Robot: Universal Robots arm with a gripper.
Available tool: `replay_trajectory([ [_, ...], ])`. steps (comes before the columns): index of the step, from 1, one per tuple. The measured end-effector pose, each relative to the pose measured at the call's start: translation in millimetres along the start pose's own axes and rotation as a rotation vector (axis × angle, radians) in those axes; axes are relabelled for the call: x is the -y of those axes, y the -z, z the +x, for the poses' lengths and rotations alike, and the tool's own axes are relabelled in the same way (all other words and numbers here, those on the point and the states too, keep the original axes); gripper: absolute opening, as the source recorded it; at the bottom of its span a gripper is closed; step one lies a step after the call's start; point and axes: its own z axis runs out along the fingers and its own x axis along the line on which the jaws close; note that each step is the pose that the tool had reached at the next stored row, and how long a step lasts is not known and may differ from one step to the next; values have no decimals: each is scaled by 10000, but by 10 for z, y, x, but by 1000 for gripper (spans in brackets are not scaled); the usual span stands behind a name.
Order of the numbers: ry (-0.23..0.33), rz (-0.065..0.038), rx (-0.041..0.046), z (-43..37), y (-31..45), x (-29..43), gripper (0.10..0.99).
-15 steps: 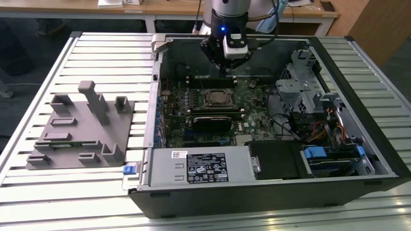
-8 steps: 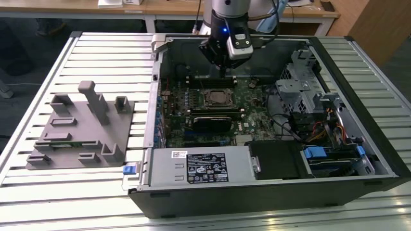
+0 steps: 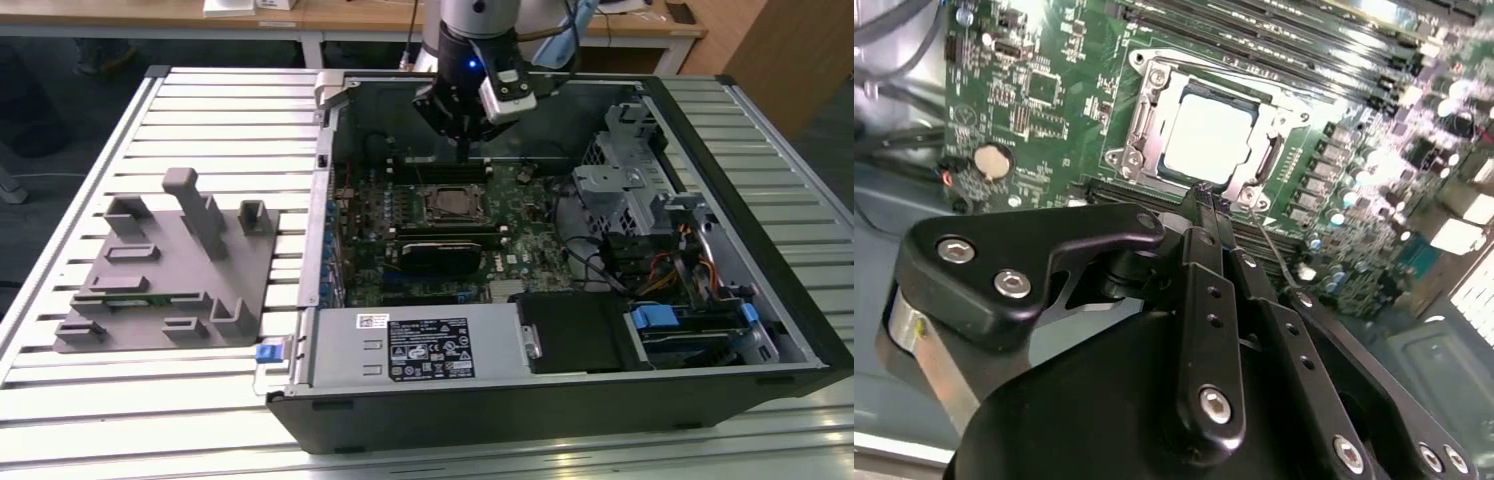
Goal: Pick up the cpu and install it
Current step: 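Install the first cpu locking lever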
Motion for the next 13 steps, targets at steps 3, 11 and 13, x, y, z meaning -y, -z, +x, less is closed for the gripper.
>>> replay_trajectory([
  [3,423,-10,-11,1,-1,0,106],
  [11,1837,-46,-49,1,-9,1,106],
  [13,2196,-55,-58,1,-11,1,106],
])
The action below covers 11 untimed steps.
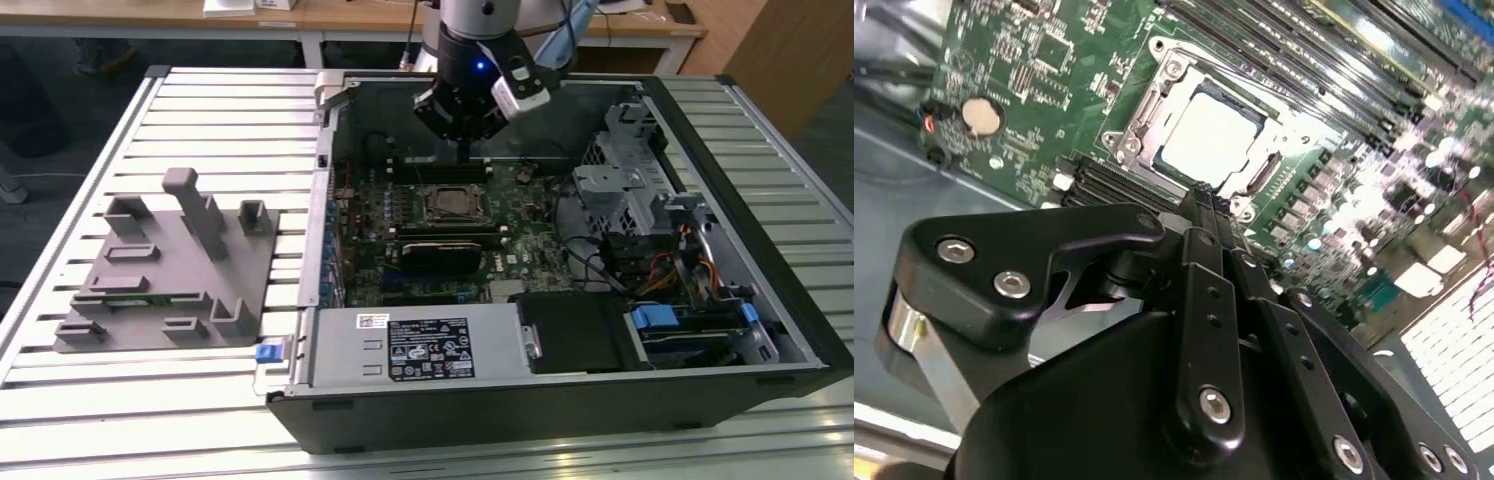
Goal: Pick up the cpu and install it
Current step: 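Install the first cpu locking lever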
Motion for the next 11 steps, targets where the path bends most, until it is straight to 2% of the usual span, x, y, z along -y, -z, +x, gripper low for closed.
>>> replay_trajectory([
  [2,377,-10,-9,0,-2,0,106],
  [3,737,-20,-18,0,-4,0,106],
  [7,1436,-37,-37,1,-8,0,106],
  [11,1365,-38,-33,43,-10,-1,106],
])
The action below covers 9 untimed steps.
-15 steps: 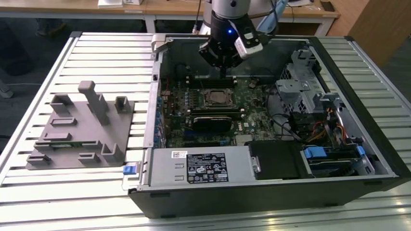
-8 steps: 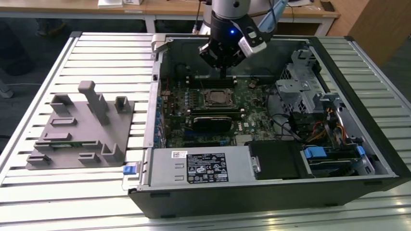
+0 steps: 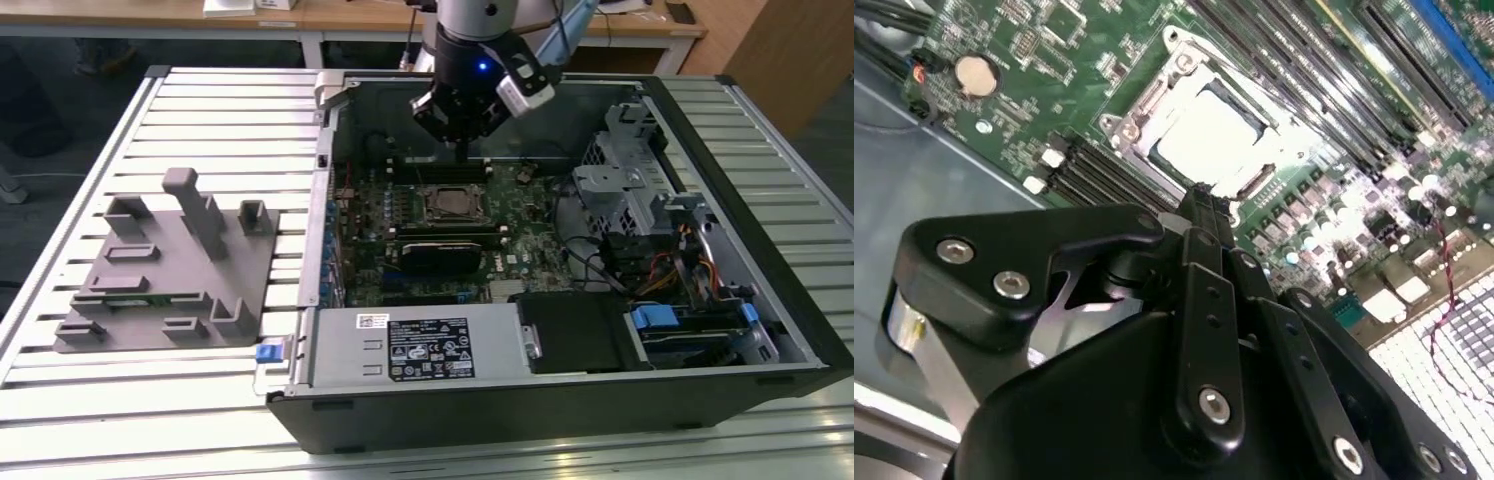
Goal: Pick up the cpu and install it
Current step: 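Install the first cpu locking lever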
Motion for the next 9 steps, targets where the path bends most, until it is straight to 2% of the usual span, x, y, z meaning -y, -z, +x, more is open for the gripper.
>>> replay_trajectory([
  [9,-794,22,20,70,-15,-17,106],
])
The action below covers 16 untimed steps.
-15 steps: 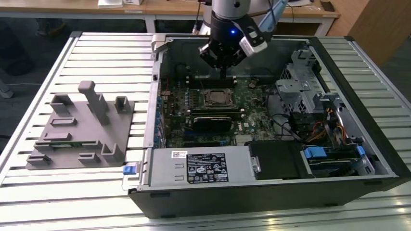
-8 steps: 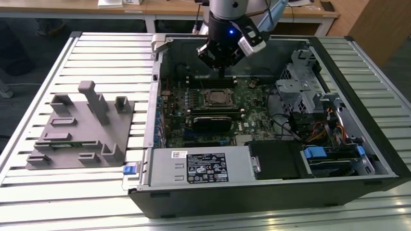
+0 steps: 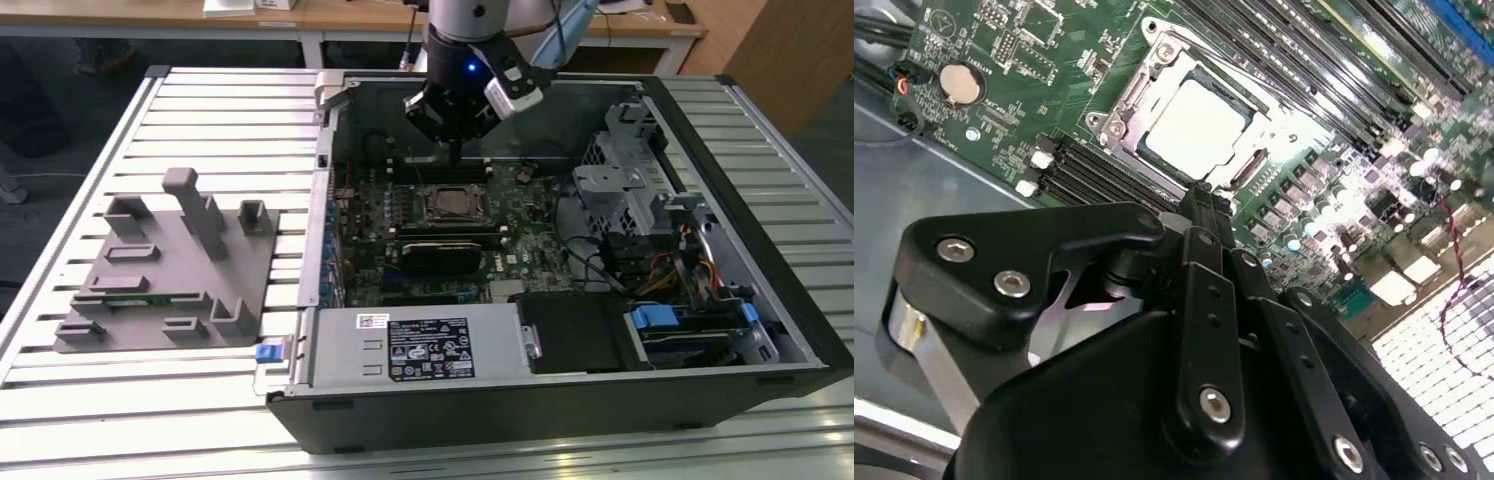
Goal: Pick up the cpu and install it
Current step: 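Install the first cpu locking lever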
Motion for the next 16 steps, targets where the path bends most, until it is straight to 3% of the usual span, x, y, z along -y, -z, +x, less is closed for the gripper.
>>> replay_trajectory([
  [6,-36,1,1,82,-8,-6,106],
  [11,-544,16,-2,98,-13,-8,106],
  [15,-742,3,-301,99,-13,-9,106],
  [16,-759,1,-330,100,-14,-8,106],
])
